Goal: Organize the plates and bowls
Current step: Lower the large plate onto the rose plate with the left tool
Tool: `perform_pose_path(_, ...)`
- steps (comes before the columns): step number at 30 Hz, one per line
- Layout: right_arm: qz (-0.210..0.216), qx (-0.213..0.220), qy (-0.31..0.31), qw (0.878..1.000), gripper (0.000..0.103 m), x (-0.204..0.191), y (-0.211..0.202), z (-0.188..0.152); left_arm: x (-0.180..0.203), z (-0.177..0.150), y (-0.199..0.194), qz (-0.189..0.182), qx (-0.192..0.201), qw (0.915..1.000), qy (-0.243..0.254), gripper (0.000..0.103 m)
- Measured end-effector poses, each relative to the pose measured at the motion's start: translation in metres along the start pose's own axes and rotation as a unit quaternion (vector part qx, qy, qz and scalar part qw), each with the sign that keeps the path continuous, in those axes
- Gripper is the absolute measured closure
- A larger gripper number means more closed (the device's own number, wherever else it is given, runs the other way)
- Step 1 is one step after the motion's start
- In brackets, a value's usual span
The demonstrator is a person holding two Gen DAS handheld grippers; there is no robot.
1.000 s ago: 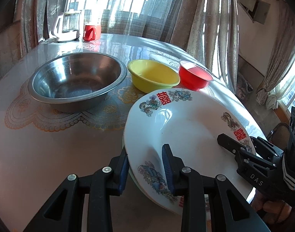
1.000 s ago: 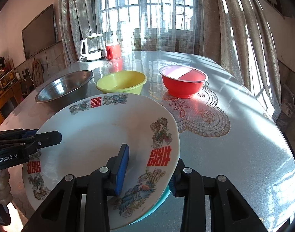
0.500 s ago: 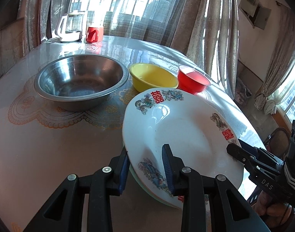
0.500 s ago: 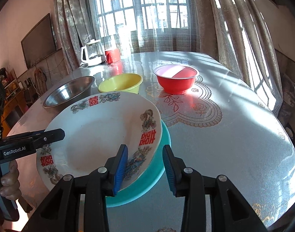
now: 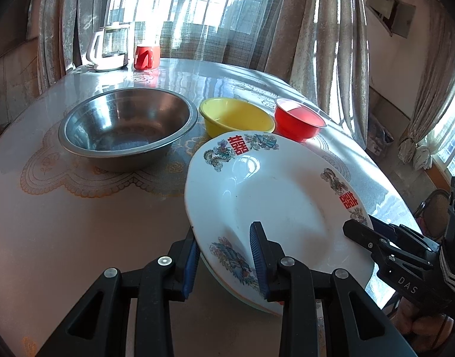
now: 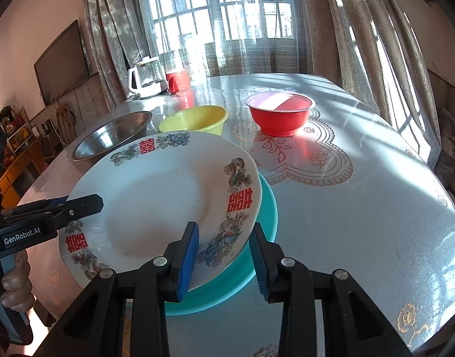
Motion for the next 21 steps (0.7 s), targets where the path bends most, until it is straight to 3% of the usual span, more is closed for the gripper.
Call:
perform_pose_path(5,-0.002,-0.001,0.001,1.000,0.068,0.000,0.000,0.000,0.002,-0.002,-0.004,0.015,0.004,0.9998,0.011,0.071)
perform_pose_path(21,-0.011,-0.007,0.010,1.000,0.067,-0.002,-0.004,-0.003,0.004,-0.009,-0.017,0.014,0.011,0.9998,0.010,0.071)
Point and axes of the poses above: each gripper's, at about its wrist camera, not at the fingertips, and y roughly the way its jaws point, x to its right, z to its top, the point moved 8 cm from there along y, roughly the way its jaws point, and after that the axes turned 7 degrees about -z, right-handed, at the moved point
